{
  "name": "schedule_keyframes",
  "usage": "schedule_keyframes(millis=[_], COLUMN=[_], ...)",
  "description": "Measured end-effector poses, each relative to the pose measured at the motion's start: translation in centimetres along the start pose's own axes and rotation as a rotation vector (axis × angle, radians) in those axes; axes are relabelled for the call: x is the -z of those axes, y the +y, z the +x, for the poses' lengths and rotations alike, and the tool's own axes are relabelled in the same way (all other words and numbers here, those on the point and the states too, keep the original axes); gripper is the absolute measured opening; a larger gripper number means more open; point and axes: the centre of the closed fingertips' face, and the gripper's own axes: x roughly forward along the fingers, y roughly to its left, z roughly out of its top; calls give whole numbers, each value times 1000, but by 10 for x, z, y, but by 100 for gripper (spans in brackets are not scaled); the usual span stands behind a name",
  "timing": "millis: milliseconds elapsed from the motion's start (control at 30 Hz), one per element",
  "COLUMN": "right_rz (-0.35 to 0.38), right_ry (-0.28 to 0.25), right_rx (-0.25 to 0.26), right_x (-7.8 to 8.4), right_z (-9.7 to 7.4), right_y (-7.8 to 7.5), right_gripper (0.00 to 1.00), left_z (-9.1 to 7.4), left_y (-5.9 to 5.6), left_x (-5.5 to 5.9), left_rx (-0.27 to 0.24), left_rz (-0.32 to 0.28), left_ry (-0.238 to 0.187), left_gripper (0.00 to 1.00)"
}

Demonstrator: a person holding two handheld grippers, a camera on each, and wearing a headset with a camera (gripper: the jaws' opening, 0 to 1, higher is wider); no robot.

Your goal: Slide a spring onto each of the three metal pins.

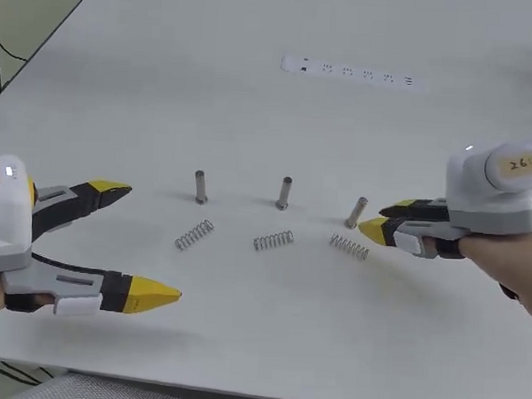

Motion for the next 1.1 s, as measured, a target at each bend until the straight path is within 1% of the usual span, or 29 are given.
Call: schedule_keyframes(millis=[133,200,267,300,333,433,500,567,733,833,933,1100], right_rz=[-34,-58,-89,-114,-124,-160,-207,-239,-282,-324,-356,-378], right_ry=[19,38,56,61,62,84,115,131,185,235,258,283], right_rx=[-24,-39,-44,-36,-38,-55,-82,-85,-109,-125,-133,-140], right_x=[-1,0,1,0,-1,0,4,7,17,26,30,33], right_z=[1,2,3,3,3,4,5,7,12,15,18,23], right_y=[5,8,10,10,11,16,21,23,26,26,27,24], right_gripper=[27,27,26,26,26,26,26,26,26,26,25,25], left_z=[0,-1,-1,-1,-1,-2,-2,-3,-4,-5,-6,-6], left_y=[0,1,0,0,0,0,1,1,1,1,1,1], left_x=[1,1,2,3,3,4,5,6,8,9,9,10], left_rx=[0,-2,-2,-2,-4,-7,-10,-11,-12,-14,-15,-15], left_rz=[1,-3,-3,-4,-5,-11,-12,-15,-18,-20,-21,-22], left_ry=[2,0,2,3,3,-2,0,-2,-1,0,2,2], left_gripper=[97,97,97,97,97,97,97,97,97,97,97,97])
